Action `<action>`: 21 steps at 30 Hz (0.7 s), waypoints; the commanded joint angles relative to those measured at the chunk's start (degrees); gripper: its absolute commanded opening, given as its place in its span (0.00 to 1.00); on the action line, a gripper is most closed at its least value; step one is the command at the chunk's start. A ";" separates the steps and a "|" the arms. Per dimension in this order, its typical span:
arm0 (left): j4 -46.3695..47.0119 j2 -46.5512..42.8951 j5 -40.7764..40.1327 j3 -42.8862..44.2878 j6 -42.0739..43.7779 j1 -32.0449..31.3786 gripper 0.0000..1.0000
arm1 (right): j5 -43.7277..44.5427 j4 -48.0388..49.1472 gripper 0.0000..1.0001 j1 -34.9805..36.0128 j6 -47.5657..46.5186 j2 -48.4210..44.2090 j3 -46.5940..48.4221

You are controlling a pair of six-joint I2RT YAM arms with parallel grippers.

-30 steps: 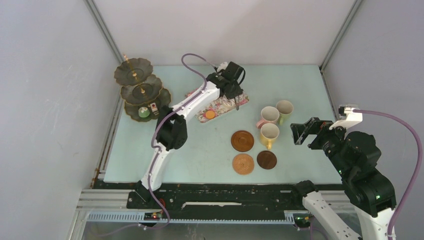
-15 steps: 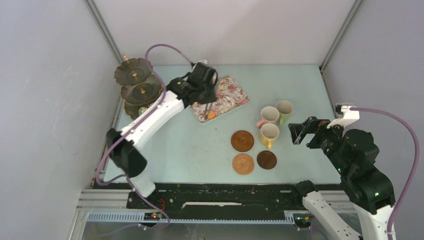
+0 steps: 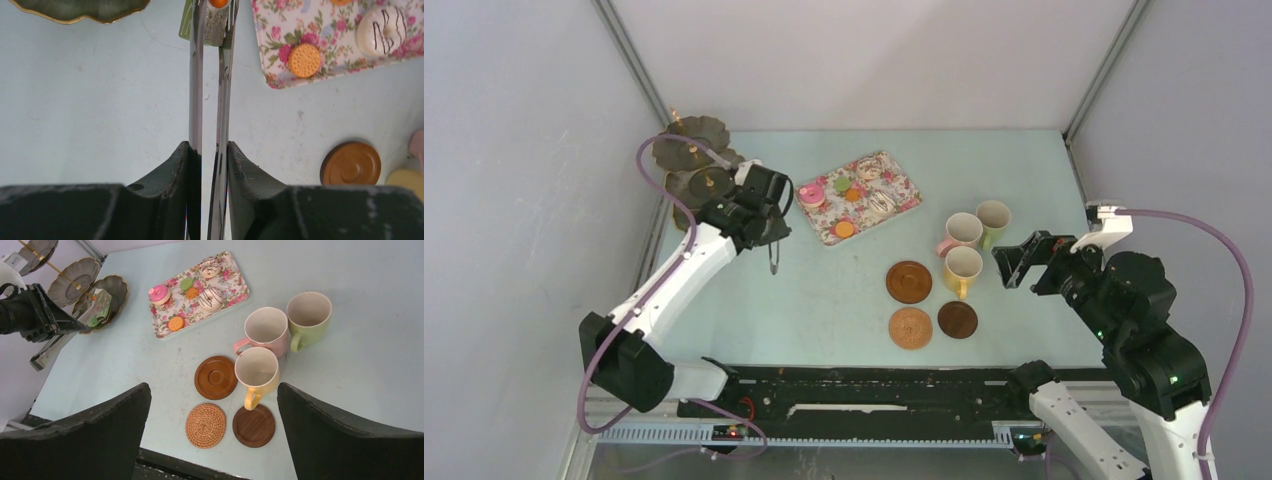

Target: Serve the afternoon tea

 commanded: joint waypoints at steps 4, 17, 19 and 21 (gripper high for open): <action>8.44 1.09 -5.22 -1.40 -9.88 2.14 0.19 | -1.94 2.03 1.00 0.23 1.84 1.43 -0.03; 15.55 10.60 -9.94 -1.26 -16.37 4.91 0.18 | -1.76 0.73 1.00 0.23 2.23 1.55 -0.03; 16.82 12.18 -10.94 -0.42 -15.92 5.13 0.17 | -1.78 0.51 1.00 0.23 2.28 1.54 -0.03; 17.39 13.59 -11.83 0.76 -15.42 5.14 0.17 | -1.69 0.09 1.00 0.19 2.27 1.55 -0.02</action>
